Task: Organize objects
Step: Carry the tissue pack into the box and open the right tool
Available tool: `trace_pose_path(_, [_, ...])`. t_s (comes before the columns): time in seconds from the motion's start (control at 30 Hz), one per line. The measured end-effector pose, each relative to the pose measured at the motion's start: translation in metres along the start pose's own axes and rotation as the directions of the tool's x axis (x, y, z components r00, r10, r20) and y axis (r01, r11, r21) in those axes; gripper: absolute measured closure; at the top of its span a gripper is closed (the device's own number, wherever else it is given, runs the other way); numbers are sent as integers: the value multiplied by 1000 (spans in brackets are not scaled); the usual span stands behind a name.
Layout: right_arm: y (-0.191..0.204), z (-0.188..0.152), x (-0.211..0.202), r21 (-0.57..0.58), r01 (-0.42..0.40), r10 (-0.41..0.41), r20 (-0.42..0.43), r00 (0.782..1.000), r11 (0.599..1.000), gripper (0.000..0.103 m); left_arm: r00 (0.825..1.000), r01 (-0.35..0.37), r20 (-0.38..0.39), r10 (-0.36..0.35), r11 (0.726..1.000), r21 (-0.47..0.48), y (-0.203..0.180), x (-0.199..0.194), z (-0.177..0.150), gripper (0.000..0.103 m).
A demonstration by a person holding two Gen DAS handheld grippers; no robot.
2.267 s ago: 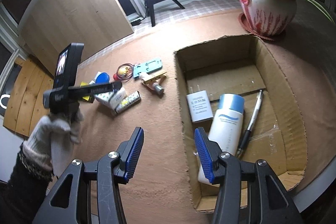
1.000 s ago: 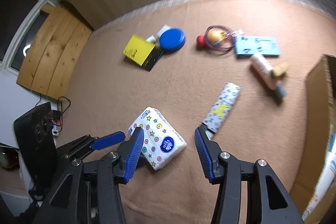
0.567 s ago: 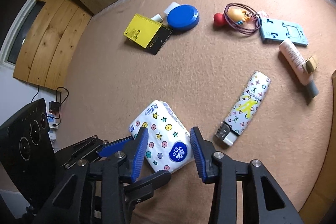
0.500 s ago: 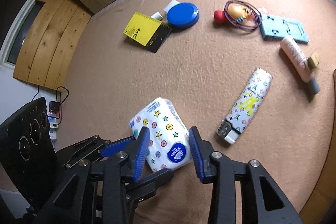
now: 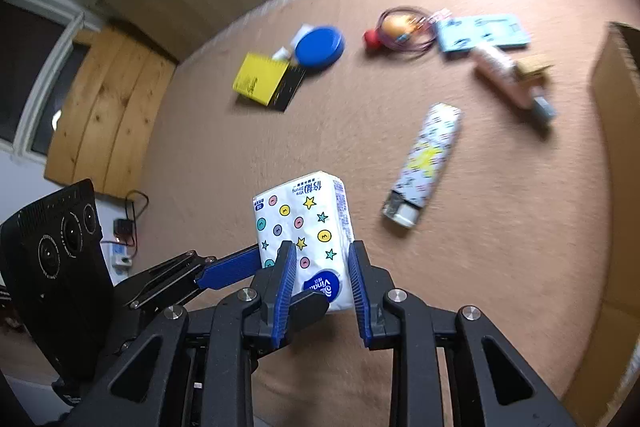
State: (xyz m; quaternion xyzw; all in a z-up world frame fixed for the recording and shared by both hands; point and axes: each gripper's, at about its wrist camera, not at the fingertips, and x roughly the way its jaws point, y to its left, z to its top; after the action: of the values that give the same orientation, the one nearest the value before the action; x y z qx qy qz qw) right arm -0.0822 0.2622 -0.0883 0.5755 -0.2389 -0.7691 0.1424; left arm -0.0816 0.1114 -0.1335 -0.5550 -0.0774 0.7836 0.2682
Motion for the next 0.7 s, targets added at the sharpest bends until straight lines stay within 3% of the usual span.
trace_pose_path(0.37, [-30,-19,-98,48,83,-91,194,977,995,78,997,69,31,-76,980,186,-100,-6,22,47])
trace_pose_path(0.7, [-89,-58,-166,188,155,-205,286,936,970,78,986,166,-36,-163,926,340,-201,21,18,47])
